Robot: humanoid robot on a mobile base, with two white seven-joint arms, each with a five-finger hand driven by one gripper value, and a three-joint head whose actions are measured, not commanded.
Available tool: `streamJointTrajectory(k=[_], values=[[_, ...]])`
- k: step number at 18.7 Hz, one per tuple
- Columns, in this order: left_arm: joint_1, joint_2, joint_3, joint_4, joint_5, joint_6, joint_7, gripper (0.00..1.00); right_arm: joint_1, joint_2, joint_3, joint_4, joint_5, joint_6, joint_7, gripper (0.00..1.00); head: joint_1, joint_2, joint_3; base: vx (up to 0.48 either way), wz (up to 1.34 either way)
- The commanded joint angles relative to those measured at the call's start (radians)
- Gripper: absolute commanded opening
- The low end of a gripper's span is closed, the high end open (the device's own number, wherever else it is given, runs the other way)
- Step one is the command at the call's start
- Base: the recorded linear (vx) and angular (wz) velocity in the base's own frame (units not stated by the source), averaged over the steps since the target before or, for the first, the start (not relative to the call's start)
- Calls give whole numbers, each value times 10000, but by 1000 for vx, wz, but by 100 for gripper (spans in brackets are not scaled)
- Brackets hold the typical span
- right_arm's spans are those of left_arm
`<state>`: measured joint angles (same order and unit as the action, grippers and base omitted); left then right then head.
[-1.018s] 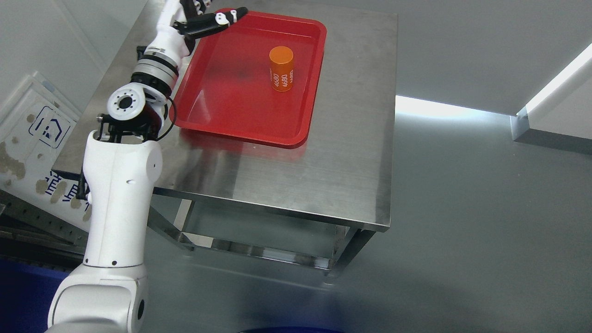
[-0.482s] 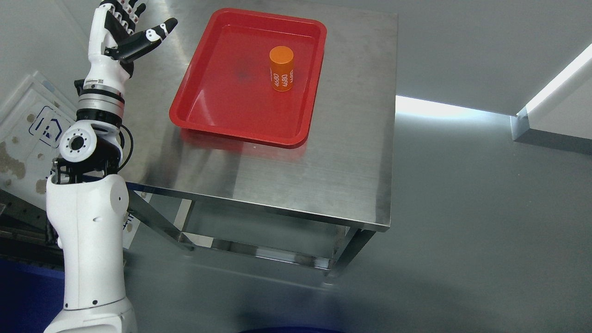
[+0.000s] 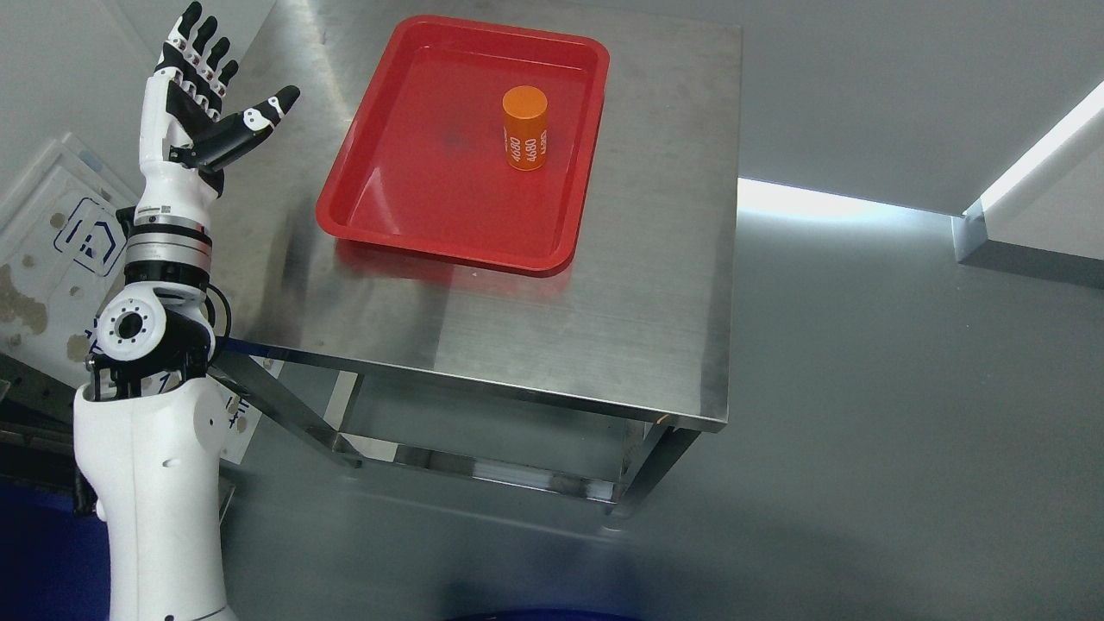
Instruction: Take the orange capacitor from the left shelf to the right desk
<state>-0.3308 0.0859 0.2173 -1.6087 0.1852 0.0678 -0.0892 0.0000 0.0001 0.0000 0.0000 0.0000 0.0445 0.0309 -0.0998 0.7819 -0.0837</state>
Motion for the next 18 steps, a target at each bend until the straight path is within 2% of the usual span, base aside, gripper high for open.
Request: streamJointTrajectory(k=[1, 18], values=[[685, -46, 343, -465, 4, -234, -13, 100, 338, -175, -123, -230, 0, -46, -2, 100, 0, 0, 0, 0, 0], [1007, -107, 312, -465, 4, -234, -13, 100, 338, -175, -123, -230, 0, -46, -2, 100, 0, 0, 0, 0, 0]])
